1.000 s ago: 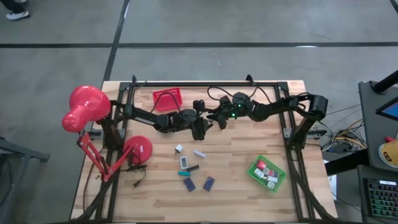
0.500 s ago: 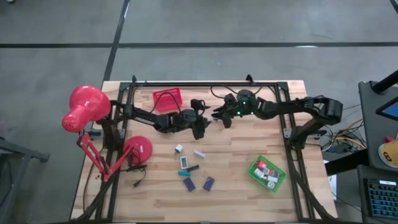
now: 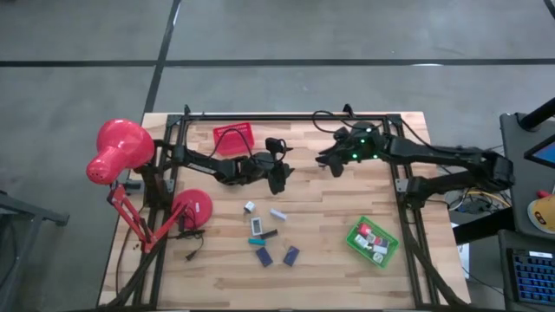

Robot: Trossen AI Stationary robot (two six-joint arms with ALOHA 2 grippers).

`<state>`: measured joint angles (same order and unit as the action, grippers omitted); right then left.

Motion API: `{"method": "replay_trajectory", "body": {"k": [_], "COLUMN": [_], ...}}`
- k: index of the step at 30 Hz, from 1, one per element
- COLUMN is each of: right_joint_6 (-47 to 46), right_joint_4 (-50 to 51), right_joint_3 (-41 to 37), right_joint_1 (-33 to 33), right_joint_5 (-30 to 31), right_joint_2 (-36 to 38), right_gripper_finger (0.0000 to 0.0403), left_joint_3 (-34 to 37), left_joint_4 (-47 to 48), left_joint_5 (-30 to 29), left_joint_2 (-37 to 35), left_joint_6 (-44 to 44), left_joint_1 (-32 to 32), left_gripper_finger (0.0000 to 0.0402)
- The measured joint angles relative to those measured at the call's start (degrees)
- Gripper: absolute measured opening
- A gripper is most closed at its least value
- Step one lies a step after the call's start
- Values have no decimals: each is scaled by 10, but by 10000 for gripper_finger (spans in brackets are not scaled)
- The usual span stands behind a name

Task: Pick & Place Office items
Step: Put the top white black charger adapter into the green bin

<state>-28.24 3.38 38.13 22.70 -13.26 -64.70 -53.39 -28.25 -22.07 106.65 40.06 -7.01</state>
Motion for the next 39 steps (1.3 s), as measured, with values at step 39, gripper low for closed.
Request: {"method": "replay_trajectory", "body": {"k": [39], "right_joint_6": [-576], "right_joint_4": [586], "right_joint_3": [151], "right_joint_1": [-418], "right_joint_5": [119], "right_joint_2": [35], "right_gripper_finger": [139], "left_joint_3": [0], "left_joint_4": [-2], "left_joint_5": [1], "left_joint_2": [0], "left_joint_6": [-13], "left_joint_1": [0], "left_gripper_finger": [376]}}
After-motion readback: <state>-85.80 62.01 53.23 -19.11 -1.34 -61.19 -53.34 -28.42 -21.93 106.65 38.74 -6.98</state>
